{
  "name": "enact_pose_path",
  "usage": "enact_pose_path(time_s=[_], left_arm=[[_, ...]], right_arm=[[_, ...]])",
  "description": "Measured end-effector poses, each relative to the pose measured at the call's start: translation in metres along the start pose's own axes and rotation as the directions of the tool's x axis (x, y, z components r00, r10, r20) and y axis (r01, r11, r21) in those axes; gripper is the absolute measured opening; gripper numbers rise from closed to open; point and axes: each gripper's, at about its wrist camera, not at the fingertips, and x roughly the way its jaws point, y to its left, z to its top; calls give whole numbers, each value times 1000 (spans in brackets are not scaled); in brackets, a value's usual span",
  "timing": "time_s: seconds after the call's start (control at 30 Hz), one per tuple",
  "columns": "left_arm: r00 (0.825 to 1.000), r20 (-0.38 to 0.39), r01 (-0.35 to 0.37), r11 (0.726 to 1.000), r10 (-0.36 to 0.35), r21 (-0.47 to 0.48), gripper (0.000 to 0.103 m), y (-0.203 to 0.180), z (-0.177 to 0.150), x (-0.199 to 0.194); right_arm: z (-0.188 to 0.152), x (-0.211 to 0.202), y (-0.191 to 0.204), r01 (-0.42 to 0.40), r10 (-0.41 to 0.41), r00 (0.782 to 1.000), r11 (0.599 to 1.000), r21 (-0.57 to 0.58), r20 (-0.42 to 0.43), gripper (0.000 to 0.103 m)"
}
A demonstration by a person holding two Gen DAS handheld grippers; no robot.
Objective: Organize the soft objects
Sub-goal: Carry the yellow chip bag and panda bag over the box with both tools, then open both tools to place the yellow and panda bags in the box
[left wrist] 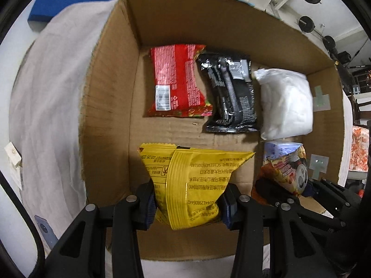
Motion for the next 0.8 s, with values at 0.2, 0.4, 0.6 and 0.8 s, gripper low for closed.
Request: enact_pose_path(time_s=[0.2, 0.4, 0.6, 0.8], left_arm=[[1000, -12, 11, 999, -11, -34, 43, 10, 0, 7], [1000, 20, -4, 999, 5, -46, 57, 15, 1, -2], [995, 81, -62, 998, 64, -24, 90, 11, 2, -22], [981, 151, -122, 993, 119, 10, 95, -3, -1, -39]], right_arm=[[6, 13, 2, 3, -3, 1000, 1000, 1, -14, 48], [9, 12, -3, 17, -17, 1000, 1000, 8, -6, 61], [8, -2, -2, 78, -77, 997, 997, -9, 19, 81], [5, -18, -6, 163, -163, 986, 987, -7, 43, 95]])
